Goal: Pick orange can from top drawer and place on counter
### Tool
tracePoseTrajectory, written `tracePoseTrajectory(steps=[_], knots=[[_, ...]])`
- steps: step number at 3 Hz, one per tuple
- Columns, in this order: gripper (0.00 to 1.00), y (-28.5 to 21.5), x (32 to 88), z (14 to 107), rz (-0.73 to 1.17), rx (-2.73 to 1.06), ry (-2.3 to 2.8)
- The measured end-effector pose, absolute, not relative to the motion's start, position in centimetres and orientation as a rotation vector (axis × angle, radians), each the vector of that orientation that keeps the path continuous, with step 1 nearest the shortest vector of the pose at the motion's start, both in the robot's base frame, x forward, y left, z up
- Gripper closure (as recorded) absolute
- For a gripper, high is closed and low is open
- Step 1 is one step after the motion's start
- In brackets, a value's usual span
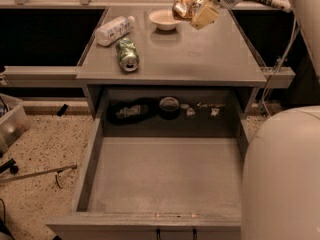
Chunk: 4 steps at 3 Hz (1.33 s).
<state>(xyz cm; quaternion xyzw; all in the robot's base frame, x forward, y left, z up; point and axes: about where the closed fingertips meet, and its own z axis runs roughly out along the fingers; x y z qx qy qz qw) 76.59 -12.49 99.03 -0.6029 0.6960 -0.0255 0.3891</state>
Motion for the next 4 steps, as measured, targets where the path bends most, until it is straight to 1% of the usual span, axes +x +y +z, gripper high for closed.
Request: tracePoseTrajectory(steps=[2,4], knots=[[1.0,-13.1,78.9,96.1,-0.039,-1.515,1.833],[1.0,-12.9,79.2,92.1,0.029,-1.553,1.894]])
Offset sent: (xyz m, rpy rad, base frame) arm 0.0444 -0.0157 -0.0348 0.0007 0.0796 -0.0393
